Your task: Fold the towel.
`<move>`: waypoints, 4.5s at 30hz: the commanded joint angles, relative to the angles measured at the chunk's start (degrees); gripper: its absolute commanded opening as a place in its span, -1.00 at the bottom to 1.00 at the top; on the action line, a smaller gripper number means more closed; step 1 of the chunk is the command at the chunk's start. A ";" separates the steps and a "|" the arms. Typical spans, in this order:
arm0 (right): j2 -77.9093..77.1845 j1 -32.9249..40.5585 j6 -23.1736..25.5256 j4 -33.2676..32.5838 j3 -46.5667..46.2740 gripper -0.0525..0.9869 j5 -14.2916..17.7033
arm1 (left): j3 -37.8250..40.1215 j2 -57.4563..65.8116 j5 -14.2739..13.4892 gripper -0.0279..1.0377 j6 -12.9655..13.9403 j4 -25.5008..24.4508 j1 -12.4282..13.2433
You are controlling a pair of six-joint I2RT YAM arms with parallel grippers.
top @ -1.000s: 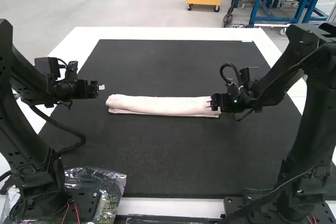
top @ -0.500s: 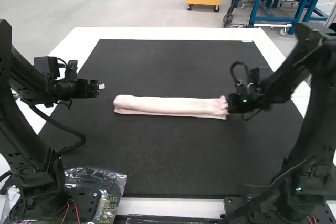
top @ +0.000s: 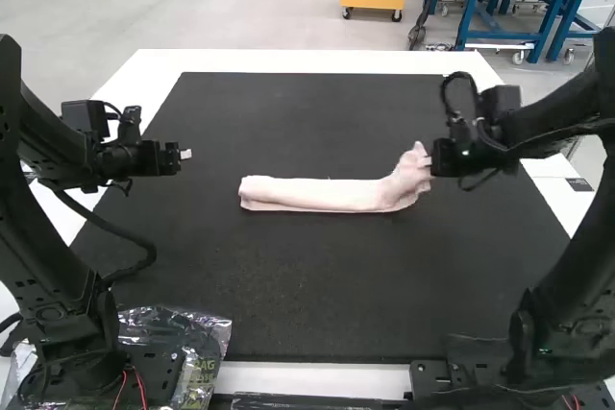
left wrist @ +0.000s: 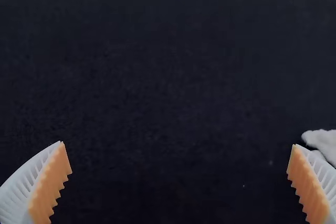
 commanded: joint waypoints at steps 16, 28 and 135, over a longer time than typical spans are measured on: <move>11.59 30.00 10.52 9.76 9.75 -0.95 3.94 | -1.89 -0.86 0.27 0.87 0.73 3.68 -0.36; 21.35 35.54 12.45 10.90 21.70 -0.95 4.65 | -4.26 -0.86 0.54 0.87 0.82 6.23 -0.36; -63.29 1.26 16.14 5.54 7.37 0.87 14.58 | 16.48 -45.15 -7.46 0.87 -14.38 -16.80 -18.11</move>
